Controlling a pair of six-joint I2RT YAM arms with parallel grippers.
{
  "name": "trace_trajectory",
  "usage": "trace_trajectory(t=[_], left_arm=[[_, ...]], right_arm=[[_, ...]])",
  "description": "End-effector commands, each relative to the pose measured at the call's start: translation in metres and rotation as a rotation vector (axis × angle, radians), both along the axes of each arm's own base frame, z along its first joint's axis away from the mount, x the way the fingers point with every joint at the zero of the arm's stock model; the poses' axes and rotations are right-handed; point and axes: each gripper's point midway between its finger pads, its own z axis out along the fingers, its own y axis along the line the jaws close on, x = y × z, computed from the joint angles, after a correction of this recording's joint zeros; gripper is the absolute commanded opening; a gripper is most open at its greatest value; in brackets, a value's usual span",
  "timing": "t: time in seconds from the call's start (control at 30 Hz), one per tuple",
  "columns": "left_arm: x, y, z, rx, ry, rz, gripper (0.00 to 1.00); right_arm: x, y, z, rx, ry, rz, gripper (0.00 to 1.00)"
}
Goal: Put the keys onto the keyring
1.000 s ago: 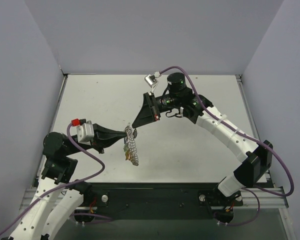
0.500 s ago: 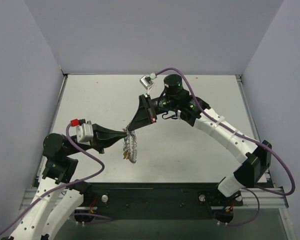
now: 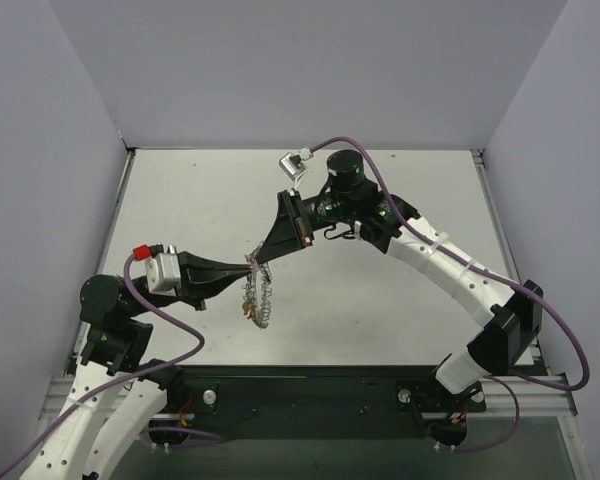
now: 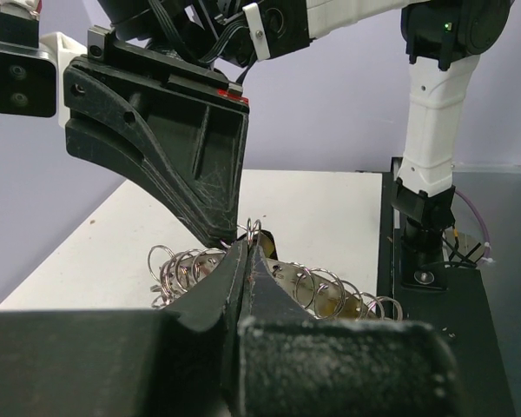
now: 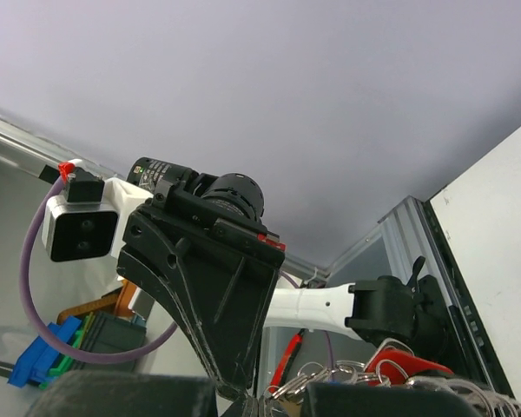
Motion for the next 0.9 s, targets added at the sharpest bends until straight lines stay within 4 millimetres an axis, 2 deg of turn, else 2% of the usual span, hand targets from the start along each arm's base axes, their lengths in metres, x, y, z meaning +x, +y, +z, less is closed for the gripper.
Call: trace_trajectory(t=[0.0,0.23,0.87], left_arm=[[0.001,0.004,0.018,-0.043,-0.064,0.041,0.00],[0.008,0.004,0.020,-0.040,-0.062,0.059,0.00],[0.018,0.010,0.008,0.004,-0.042,0.140,0.00]], right_arm=[[-0.013,-0.005,0.016,0.054,-0.040,0.036,0.00],[-0.016,-0.004,0.028,0.086,-0.047,0.039,0.00],[-0.024,-0.011,0.048,0.114,-0.040,0.043,0.00]])
